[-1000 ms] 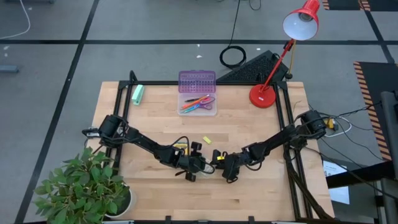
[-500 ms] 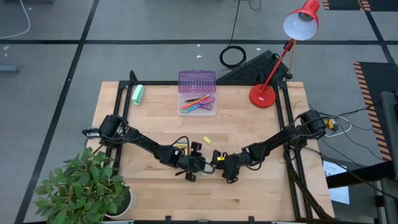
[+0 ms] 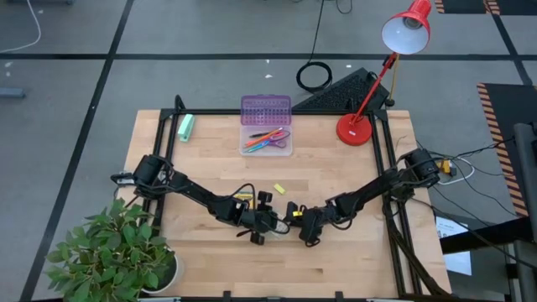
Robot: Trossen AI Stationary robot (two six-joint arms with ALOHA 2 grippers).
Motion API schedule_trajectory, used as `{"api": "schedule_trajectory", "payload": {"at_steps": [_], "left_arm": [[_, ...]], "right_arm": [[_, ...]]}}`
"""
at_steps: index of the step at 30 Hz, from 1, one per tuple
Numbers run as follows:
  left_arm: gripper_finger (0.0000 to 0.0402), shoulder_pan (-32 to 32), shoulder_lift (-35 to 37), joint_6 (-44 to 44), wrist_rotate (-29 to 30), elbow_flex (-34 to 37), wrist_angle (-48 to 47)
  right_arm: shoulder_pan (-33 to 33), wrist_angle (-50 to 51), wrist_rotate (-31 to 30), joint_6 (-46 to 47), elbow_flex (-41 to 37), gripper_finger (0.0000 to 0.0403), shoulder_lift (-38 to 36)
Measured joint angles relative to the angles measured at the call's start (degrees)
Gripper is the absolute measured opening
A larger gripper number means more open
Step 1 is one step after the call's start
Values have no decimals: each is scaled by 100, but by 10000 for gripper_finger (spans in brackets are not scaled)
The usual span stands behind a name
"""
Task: Pack school essentials
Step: Put the blue sticky notes into the purple supply box
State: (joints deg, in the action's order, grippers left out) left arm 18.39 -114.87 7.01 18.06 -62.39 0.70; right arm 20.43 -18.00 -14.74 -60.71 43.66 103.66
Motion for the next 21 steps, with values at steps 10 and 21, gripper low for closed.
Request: {"api": "schedule_trajectory", "payload": {"at_steps": [10, 21], "left_arm": [[113, 0, -3, -115, 0, -2, 7], [113, 0, -3, -309, 2, -2, -2]], "right_arm": [[-9, 25, -20, 69, 0, 117, 0], [-11, 95, 128, 127, -2, 47, 0]]}}
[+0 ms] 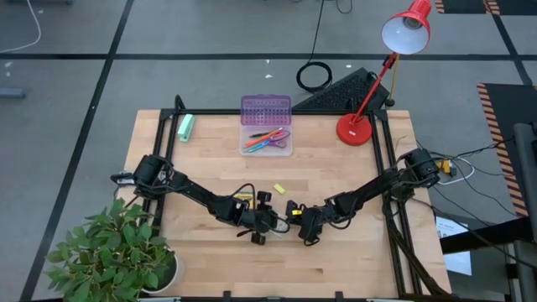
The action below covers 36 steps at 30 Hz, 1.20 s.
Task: Pack school essentials
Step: Put the blue sticky notes into the purple supply box
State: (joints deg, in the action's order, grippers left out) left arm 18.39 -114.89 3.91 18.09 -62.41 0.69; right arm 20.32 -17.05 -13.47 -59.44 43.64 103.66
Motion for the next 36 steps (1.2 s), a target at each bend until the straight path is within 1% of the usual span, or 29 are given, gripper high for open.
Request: {"api": "schedule_trajectory", "payload": {"at_steps": [6, 12, 16, 20, 23, 27, 29, 33, 36], "left_arm": [[113, 15, 51, -270, 201, 0, -35], [114, 130, 435, -341, 261, 20, -231], [114, 322, 796, -403, 544, 17, -315], [121, 674, 1065, -192, 963, 16, -266], [155, 1043, 1158, 38, 1287, 7, -73], [230, 1454, 1144, 57, 2028, 7, 433], [269, 1566, 1104, 119, 2249, 2, 554], [332, 1573, 1042, 2, 2364, 1, 581], [359, 1489, 966, -35, 2453, 5, 532]], "right_arm": [[2, -42, 4, 22, 0, 26, -2], [4, -134, -1, 137, -4, 18, -29], [4, -100, -5, 506, -18, 18, -157], [4, -82, 23, 904, -31, 18, -366], [4, -117, 23, 1246, -24, 18, -494], [2, -142, 33, 1666, -23, 18, -664], [2, -146, 42, 1874, -20, 18, -748], [2, -168, 63, 2241, -20, 18, -896], [-16, -199, 272, 2549, -13, 18, -997]]}}
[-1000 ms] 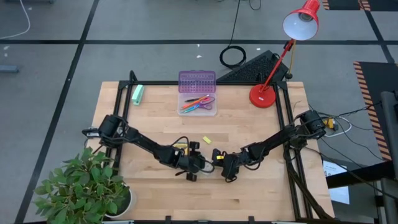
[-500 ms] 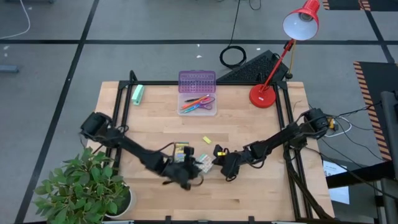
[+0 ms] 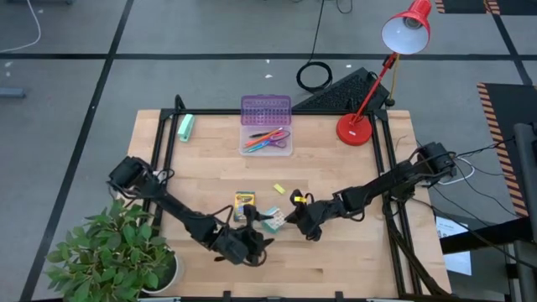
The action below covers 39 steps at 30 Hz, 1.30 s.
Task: Pack school essentials
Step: Put the blue sticky notes into the purple supply box
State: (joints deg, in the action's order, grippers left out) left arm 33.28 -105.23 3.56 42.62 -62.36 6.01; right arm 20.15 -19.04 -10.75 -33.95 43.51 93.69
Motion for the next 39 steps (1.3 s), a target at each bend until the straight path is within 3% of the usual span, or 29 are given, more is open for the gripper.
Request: {"api": "schedule_trajectory", "payload": {"at_steps": [7, 14, 23, 32, 35, 39], "left_arm": [[367, -201, -283, 194, -67, -12, 426], [327, -351, -359, -174, -314, -6, 158], [216, -413, -356, -250, -70, -5, -226], [68, -313, -356, -235, -62, -5, -288], [19, -287, -356, -237, -60, -5, -291], [20, -278, -357, -291, -62, -5, -293]], "right_arm": [[-59, 46, 203, 485, 0, 18, -41], [-69, 3, 200, 696, 4, 18, -43], [-69, 4, 193, 821, 4, 18, -43], [-69, -13, 175, 989, 7, 20, -43], [-57, -102, 111, 946, 7, 39, -43], [-10, -129, -157, 909, 7, 101, -43]]}}
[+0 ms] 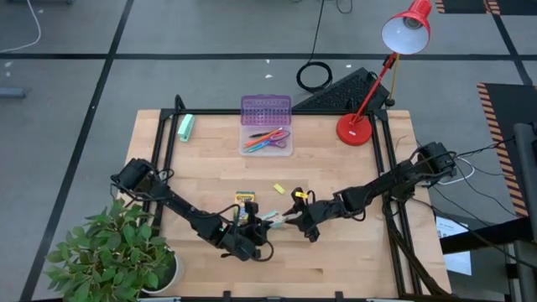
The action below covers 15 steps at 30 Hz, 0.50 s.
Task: Pack school essentials
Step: Put the blue sticky notes into the purple supply box
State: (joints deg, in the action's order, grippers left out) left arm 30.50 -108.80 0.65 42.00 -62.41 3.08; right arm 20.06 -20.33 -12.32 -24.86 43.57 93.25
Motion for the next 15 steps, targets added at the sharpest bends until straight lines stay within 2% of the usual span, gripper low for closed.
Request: {"api": "schedule_trajectory", "payload": {"at_steps": [10, 13, 15], "left_arm": [[16, -57, 1, -531, -16, 0, -197], [15, -65, 1, -576, -11, 0, -197], [10, -59, 1, -578, 10, 0, -152]], "right_arm": [[420, 41, -1111, -404, 7, 320, -7], [494, 14, -1171, -401, 7, 356, -7], [496, -54, -1167, -191, 7, 364, -6]]}}
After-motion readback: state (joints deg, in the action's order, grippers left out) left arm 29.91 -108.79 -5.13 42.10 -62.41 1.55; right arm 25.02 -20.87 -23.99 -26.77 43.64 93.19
